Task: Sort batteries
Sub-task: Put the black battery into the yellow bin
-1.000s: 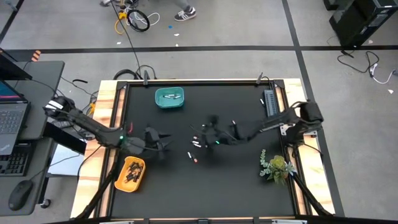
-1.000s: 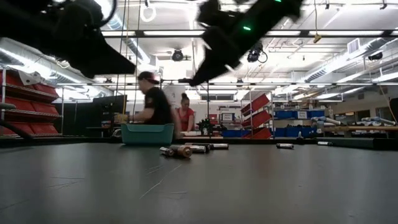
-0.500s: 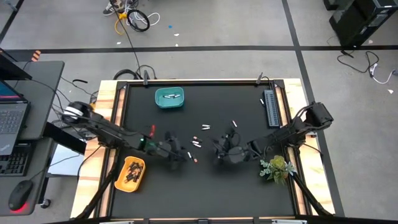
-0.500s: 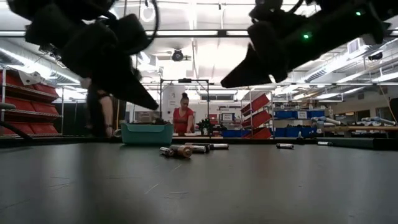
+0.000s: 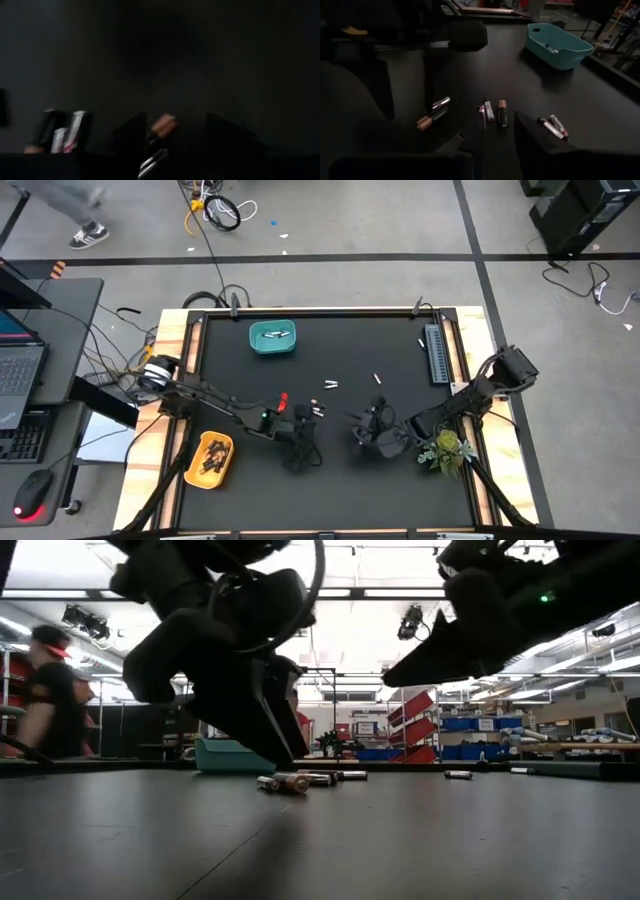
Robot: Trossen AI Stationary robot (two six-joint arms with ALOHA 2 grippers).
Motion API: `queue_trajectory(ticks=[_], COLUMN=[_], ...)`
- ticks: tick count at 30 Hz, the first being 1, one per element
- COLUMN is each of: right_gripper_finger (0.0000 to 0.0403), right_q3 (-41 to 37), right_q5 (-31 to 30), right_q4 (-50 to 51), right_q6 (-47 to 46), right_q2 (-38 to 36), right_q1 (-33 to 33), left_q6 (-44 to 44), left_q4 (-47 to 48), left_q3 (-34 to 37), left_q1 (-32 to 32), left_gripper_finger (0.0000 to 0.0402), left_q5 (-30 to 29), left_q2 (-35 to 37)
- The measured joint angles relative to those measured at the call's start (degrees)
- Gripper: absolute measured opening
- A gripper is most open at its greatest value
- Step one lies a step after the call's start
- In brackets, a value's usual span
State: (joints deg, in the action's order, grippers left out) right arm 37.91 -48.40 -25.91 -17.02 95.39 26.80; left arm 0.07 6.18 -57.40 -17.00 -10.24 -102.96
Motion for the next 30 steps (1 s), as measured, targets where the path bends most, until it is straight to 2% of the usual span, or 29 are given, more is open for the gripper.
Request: queue_trajectory(ticks=[4, 7, 12, 21, 25, 30], right_gripper_finger=[0.0093, 0.0092, 0.0093, 0.0093, 0.0093, 0.0093], right_q3=[-0.69, -0.92, -0.93, -0.94, -0.96, -0.96], right_q5=[-0.14, -0.74, -1.51, -1.56, -1.67, -1.69], right_q4=[-0.03, -0.16, -0.65, -1.97, -2.22, -2.4], right_q6=[-1.21, -1.54, -1.53, -1.48, -1.46, -1.33], right_q2=[0.0, 0.0, 0.0, 0.07, 0.07, 0.07], right_q1=[1.39, 2.29, 3.32, 4.03, 4.03, 3.98], left_q6=[2.08, 4.3, 7.05, 14.28, 16.64, 19.12], left_q4=[2.45, 2.99, 4.18, 5.09, 4.75, 4.99], left_q3=[-2.48, -2.54, -2.54, -2.61, -2.7, -2.7], left_q1=[1.15, 2.39, 4.93, 8.56, 9.03, 9.25], left_gripper_finger=[0.0207, 0.02, 0.0193, 0.0186, 0.0151, 0.0061], left_q5=[3.24, 3.64, 9.16, 13.79, 13.8, 13.56], left_q2=[-1.66, -1.68, -1.69, -4.48, -5.12, -5.2])
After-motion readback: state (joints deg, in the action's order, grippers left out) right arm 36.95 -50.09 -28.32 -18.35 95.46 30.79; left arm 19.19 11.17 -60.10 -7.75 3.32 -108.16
